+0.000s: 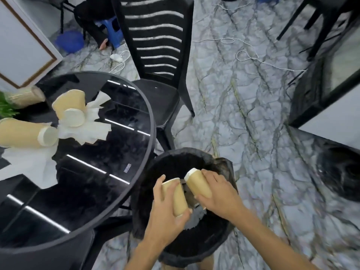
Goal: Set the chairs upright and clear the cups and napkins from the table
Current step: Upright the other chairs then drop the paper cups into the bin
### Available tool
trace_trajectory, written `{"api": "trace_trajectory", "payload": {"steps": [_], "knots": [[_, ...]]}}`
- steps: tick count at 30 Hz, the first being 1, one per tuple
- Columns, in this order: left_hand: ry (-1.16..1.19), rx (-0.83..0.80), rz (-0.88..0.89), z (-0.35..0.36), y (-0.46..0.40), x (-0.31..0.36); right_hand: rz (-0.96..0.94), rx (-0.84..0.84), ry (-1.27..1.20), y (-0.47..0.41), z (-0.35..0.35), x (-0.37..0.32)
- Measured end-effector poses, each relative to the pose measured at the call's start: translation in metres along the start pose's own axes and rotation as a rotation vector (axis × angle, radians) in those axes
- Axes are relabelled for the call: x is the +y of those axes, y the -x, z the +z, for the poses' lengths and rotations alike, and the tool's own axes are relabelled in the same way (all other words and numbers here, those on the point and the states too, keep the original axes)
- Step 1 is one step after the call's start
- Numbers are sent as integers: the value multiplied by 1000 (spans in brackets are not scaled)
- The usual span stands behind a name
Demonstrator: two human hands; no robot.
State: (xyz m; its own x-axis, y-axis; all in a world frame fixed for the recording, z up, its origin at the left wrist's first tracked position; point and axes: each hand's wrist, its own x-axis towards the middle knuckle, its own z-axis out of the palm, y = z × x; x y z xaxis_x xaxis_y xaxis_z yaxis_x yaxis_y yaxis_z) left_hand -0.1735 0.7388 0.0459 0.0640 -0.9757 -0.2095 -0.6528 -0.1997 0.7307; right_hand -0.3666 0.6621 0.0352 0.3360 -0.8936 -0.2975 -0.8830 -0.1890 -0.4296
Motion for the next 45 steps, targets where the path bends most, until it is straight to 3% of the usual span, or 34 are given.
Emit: {"api": "trace_trajectory", "payload": {"steps": [10,18,33,45], "knots": [[-107,-154,-166,123,-47,-145,108,-150,-11,-46,179,63],[-124,-192,-268,156,-57,-189,82,-137,-36,-67,239,79],[-84,-109,-225,137,-50,-181,16,12,-43,-53,215,74],[-103,-30,-187,66,-13,-88,-32,53,-80,-6,115,41]]}}
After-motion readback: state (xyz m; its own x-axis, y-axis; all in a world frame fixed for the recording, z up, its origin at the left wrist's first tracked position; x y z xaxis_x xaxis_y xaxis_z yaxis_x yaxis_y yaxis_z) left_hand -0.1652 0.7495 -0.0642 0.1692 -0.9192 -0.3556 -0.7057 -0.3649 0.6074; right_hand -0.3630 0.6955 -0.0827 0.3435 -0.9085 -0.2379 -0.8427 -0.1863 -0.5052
